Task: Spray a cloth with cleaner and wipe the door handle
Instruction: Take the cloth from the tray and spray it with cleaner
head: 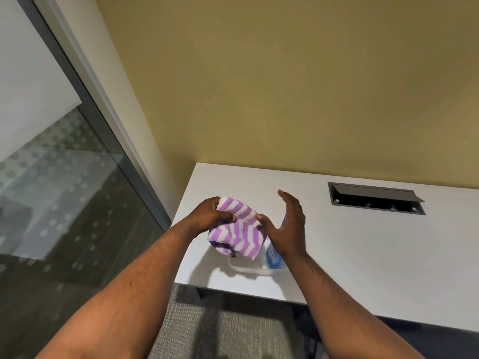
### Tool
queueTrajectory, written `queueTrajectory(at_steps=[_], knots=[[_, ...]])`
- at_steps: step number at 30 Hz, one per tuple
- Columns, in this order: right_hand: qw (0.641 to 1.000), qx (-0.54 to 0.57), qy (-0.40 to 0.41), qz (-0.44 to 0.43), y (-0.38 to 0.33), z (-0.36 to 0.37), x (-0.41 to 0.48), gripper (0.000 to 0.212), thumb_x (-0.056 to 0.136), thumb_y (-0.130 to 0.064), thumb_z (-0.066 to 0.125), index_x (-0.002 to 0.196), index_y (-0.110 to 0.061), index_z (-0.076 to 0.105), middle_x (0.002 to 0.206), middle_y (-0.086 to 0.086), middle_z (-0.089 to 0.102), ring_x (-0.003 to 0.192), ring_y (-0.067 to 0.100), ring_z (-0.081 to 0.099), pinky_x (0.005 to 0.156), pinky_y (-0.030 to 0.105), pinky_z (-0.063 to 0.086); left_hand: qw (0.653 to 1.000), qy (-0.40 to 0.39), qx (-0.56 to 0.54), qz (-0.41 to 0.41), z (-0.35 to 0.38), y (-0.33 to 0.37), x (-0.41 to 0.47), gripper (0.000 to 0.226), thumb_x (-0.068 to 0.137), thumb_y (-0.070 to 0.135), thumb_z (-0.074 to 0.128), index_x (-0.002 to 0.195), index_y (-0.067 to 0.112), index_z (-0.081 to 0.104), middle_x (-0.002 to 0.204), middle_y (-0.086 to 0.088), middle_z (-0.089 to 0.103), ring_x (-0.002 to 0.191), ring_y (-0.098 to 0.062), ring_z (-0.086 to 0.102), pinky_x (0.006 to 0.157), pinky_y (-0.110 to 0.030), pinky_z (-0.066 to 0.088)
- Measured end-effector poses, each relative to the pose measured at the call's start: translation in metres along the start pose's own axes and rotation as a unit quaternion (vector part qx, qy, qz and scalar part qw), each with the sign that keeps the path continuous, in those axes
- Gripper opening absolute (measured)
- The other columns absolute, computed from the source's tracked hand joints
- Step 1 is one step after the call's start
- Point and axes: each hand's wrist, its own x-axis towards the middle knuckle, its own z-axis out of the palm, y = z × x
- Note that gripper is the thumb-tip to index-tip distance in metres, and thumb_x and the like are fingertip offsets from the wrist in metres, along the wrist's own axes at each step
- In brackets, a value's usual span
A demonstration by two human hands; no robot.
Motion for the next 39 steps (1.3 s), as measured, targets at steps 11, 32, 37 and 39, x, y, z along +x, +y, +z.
queueTrajectory(at_steps=[11,32,37,39], knots=[[0.977,0.093,-0.065,0.179,0.059,0.003,-0.023,0.115,0.076,-0.031,0.089,0.163,-0.025,0.013,0.168,0.0,0.028,0.147,0.025,0.039,0.106,0.027,0.036,0.968,0.049,-0.234,-0.07,-0.007,-0.006,0.006,0.027,0.089,0.015,0.076,0.115,0.01,0.071,0.103,-0.016,0.079,0.09,-0.035,0.077,0.084,-0.043,0.063],[0.995,0.071,0.007,0.066,0.016,0.013,0.022,0.01,0.102,-0.03,0.063,0.103,-0.022,0.059,0.084,-0.002,0.065,0.076,0.019,0.062,0.066,0.027,0.049,0.965,0.084,-0.247,-0.007,-0.032,0.02,0.004,0.02,0.095,0.004,0.065,0.114,0.009,0.07,0.104,-0.017,0.078,0.089,-0.033,0.076,0.081,-0.042,0.064],[0.993,-0.001,0.068,-0.097,-0.055,-0.016,0.053,0.02,0.091,-0.041,0.057,0.082,-0.024,0.053,0.066,-0.012,0.05,0.055,0.011,0.047,0.054,0.023,0.036,0.959,0.084,-0.263,0.056,-0.048,0.071,0.007,0.024,0.092,0.001,0.059,0.113,0.006,0.069,0.102,-0.02,0.077,0.088,-0.037,0.075,0.077,-0.045,0.063],[0.985,-0.006,0.081,-0.153,-0.094,-0.031,0.064,0.02,0.088,-0.041,0.056,0.08,-0.023,0.052,0.067,-0.01,0.049,0.054,0.011,0.045,0.053,0.02,0.033,0.956,0.081,-0.271,0.082,-0.054,0.098,0.006,0.037,0.08,0.007,0.062,0.116,0.004,0.068,0.105,-0.021,0.076,0.09,-0.039,0.074,0.082,-0.048,0.06]])
